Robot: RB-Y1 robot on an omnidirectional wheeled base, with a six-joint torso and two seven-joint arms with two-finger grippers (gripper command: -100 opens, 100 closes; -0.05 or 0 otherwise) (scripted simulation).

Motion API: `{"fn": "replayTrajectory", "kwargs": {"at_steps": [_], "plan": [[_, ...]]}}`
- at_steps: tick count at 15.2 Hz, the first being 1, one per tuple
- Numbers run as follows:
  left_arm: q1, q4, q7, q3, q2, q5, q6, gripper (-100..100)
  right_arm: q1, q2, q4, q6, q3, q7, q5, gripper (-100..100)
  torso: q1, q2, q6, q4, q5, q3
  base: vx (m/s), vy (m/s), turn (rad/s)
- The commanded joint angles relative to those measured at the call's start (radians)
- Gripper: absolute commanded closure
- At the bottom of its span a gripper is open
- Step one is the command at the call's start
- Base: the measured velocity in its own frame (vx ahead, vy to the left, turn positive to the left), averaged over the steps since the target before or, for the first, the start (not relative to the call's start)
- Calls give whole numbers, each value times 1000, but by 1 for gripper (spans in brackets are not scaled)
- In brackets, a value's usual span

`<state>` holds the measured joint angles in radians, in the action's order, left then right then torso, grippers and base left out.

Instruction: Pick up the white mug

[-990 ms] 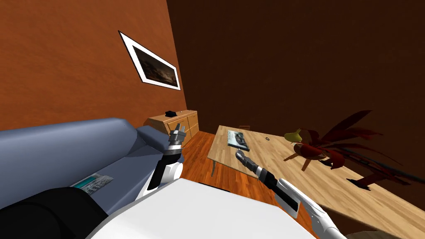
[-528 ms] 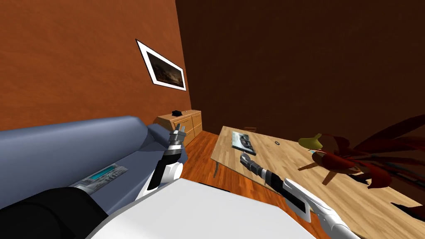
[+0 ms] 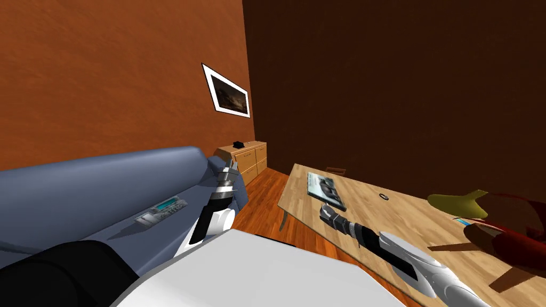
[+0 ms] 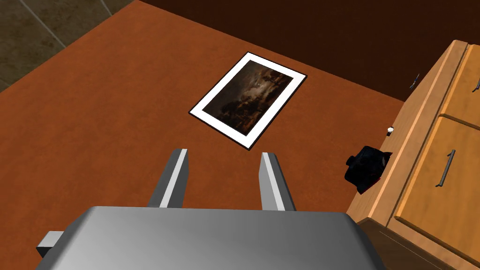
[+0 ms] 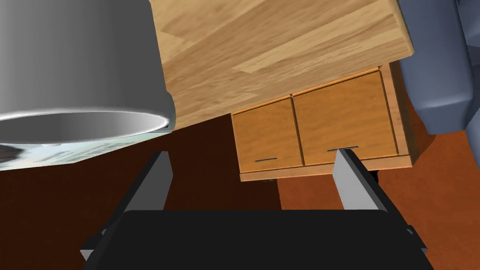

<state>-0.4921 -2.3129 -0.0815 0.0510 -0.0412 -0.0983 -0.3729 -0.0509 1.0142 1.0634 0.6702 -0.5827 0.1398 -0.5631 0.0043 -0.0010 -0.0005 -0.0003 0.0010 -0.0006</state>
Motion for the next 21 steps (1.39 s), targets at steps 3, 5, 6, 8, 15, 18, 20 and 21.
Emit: {"fn": "replayTrajectory", "kwargs": {"at_steps": [3,5,6,8,15,18,20,21], "plan": [[0,0,0,0,0,0,0,0,-29,52,-81,8,-60,11,-37,-100,1,0,0,0,0,0,17,57,188],[0,0,0,0,0,0,0,0,-45,73,-127,19,-92,19,-55,-100,1,1,0,0,0,1,7,56,210],[0,0,0,0,0,0,0,0,-58,91,-149,31,-123,27,-73,-100,1,1,0,0,0,1,4,59,251],[0,0,0,0,0,0,0,0,-58,91,-171,31,-123,27,-73,-100,1,1,0,0,0,1,13,50,123],[0,0,0,0,0,0,0,0,-97,144,-315,73,-241,53,-137,-100,1,1,1,0,0,1,16,56,166],[0,0,0,0,0,0,0,0,-103,152,-352,82,-266,58,-150,-100,1,1,0,0,0,1,20,52,170],[0,0,0,0,0,0,0,0,-112,164,-404,97,-310,67,-172,-100,0,2,1,0,0,1,17,45,121],[0,0,0,0,0,0,0,0,-116,169,-424,104,-328,70,-181,-100,1,1,0,0,0,1,22,63,267]]}}
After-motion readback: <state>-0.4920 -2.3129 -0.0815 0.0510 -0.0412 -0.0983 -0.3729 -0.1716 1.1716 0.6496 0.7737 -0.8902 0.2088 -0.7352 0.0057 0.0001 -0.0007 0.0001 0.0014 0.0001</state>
